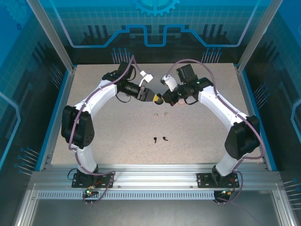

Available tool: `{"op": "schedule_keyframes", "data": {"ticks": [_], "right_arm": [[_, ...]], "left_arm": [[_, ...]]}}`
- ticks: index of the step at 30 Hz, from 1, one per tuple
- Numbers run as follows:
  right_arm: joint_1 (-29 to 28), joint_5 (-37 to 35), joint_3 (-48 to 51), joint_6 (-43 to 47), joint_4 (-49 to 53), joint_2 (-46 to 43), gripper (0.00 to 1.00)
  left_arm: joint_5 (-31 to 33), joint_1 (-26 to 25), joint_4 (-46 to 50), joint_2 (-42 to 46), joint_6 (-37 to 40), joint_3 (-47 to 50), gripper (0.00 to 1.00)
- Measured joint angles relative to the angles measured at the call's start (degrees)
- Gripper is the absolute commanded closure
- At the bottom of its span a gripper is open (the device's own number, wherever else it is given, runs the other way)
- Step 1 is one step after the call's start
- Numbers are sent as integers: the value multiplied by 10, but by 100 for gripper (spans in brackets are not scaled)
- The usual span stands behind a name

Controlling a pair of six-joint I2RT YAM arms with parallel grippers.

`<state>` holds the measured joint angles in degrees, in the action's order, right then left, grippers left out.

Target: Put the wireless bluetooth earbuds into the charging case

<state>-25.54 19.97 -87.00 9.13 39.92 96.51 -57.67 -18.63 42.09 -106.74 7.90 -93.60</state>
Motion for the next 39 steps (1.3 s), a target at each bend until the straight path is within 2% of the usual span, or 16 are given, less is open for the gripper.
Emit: {"op": "schedule_keyframes", "data": {"ticks": [15,22,29,35,36,37,39], "right_arm": [[-5,0,-28,4,18,5,100],[-12,0,-37,6,24,8,100],[-15,0,-39,6,26,13,100],[-15,-3,-39,6,28,13,100],[-14,-3,-39,4,27,13,93],[-13,-2,-39,1,27,13,87],[-9,2,-39,-8,26,13,65]], "left_arm": [[-16,-4,42,-20,31,-9,54],[-19,-4,42,-21,31,-9,59],[-22,-7,41,-23,31,-9,73],[-22,-7,42,-23,37,-9,96],[-22,-7,42,-23,38,-9,100],[-22,-7,42,-23,41,-9,100],[-22,-7,40,-23,43,-9,100]]}}
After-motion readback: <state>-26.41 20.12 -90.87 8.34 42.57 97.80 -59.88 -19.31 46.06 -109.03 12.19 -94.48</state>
